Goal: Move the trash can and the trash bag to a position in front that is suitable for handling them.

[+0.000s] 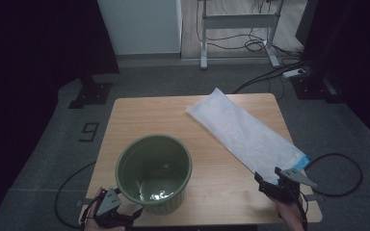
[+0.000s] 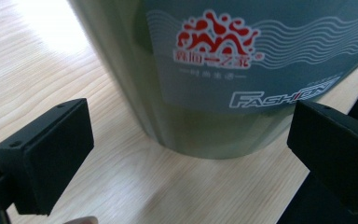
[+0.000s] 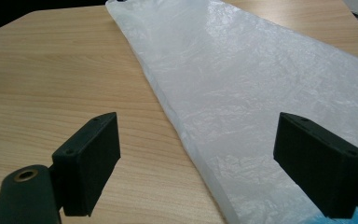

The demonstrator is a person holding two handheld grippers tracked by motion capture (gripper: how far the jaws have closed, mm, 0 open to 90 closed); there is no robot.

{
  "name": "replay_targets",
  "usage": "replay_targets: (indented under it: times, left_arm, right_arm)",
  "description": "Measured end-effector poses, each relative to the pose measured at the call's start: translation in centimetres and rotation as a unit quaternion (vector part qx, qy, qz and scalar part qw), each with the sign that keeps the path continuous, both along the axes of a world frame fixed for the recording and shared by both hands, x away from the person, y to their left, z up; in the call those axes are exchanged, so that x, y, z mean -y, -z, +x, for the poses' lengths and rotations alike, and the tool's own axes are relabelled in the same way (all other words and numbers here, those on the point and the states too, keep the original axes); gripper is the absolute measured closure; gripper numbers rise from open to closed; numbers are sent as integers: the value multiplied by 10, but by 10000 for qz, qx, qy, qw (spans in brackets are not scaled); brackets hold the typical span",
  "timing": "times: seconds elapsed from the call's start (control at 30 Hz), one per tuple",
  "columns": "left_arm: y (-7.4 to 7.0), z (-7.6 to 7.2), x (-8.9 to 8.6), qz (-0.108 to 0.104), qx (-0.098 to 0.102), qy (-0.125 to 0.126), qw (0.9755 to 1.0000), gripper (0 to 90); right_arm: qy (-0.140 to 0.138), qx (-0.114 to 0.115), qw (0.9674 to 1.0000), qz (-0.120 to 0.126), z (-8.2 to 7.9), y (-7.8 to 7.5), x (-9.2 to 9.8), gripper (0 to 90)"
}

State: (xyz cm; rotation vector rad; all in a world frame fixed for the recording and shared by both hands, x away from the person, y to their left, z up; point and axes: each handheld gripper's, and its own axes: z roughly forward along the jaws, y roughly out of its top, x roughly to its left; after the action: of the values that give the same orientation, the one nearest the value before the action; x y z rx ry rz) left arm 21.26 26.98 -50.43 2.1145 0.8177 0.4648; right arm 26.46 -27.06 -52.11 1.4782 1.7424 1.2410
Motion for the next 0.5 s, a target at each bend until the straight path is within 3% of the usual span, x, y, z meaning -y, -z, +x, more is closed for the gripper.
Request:
replay_targets:
  times: [0.17,0.5]
  left_arm:
    - [-1,7,22,43,-16,310,9995,0]
    - [-1,38,62,62,-43,379,9993,14]
  right_arm:
    - [-39,-25,10000,-53,0,2,-2,142]
    - [-29,4,10000,-33,-4,0,2,143]
